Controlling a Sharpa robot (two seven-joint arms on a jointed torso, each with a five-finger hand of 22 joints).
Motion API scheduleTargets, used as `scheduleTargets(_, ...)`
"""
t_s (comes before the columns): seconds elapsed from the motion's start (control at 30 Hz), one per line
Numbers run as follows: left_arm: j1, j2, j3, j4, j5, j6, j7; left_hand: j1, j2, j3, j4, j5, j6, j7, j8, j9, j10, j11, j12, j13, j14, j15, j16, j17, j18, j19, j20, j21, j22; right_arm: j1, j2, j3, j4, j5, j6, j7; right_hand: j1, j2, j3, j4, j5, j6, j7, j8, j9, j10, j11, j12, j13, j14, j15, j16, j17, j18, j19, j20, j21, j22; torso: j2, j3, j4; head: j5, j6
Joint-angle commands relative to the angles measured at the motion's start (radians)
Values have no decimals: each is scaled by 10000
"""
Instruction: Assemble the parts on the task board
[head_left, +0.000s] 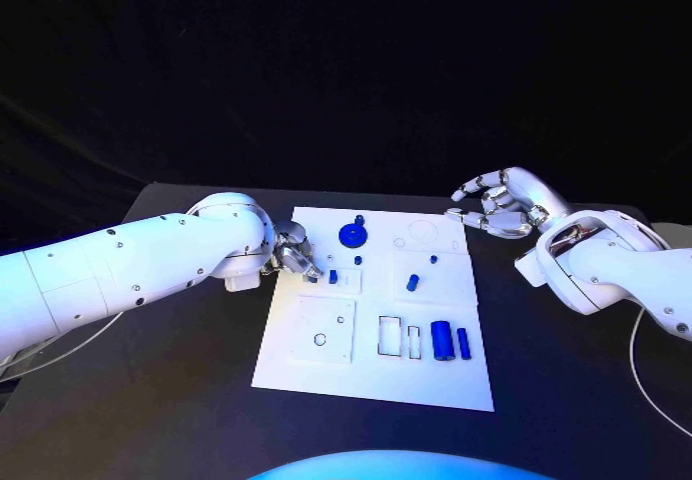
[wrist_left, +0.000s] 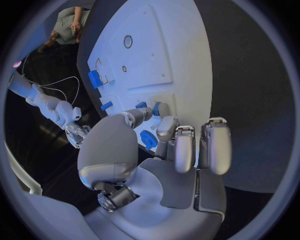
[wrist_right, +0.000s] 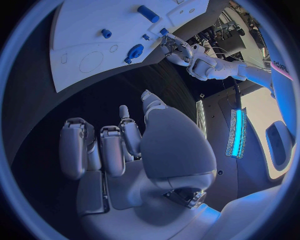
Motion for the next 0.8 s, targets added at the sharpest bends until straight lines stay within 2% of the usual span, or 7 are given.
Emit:
scheduleTargets(0.03,-30,-8,-4,5,-56,39,-25,-117,-14,-299,175,-29,47,40,-7,-25,-31,-22,24,8,1057,-57,36,2632,-76,171,-56,24,532,-5,-1,0,15,-41,72,85,-121,-5,-44,6,64,-75,19,26,13,-41,-4,-79,293,492,-78,-52,218,96,-45,-27,-80,1178,1,-1,1,-18,-6)
scheduleTargets(0.27,-30,-62,19,42,-46,-78,-19,-133,-67,-995,622,-25,63,47,21,-66,-27,-13,36,27,1057,-52,36,2632,-77,178,-56,18,538,-6,-1,0,13,-41,62,93,-121,-5,-44,6,64,-75,19,26,13,-41,-4,-79,293,492,-78,-52,218,96,-45,-27,-80,1178,-5,1,6,-28,3)
scheduleTargets(0.47,-30,-165,60,149,-5,-228,-10,-109,-60,-1252,792,-24,71,43,40,-77,-32,-16,30,17,1057,-53,36,2632,-73,175,-62,8,527,-6,-6,0,11,-40,56,97,-132,-8,-49,9,63,-82,20,28,12,-39,-2,-77,295,493,-78,-53,219,93,-39,-27,-72,1184,-9,2,4,-34,1)
scheduleTargets(0.63,-29,-266,191,281,101,-463,16,-183,-84,-1656,890,-40,49,53,46,-98,-55,-8,10,-12,1057,-50,36,2632,-74,177,-68,4,530,-6,-7,0,5,-40,52,101,-132,-8,-49,9,63,-82,20,28,12,-39,-2,-77,295,493,-78,-53,219,93,-39,-27,-72,1184,-8,4,3,-37,23)
scheduleTargets(0.8,-26,-362,331,416,310,-859,115,-325,-11,-1897,910,-33,41,48,47,-114,-68,-10,-1,-31,1057,-50,36,2632,-70,172,-73,-8,515,-6,-5,0,-1,-39,52,105,-146,-11,-56,13,61,-89,21,29,11,-46,-2,-84,287,490,-77,-59,206,98,-49,-28,-93,1170,-7,6,2,-39,30)
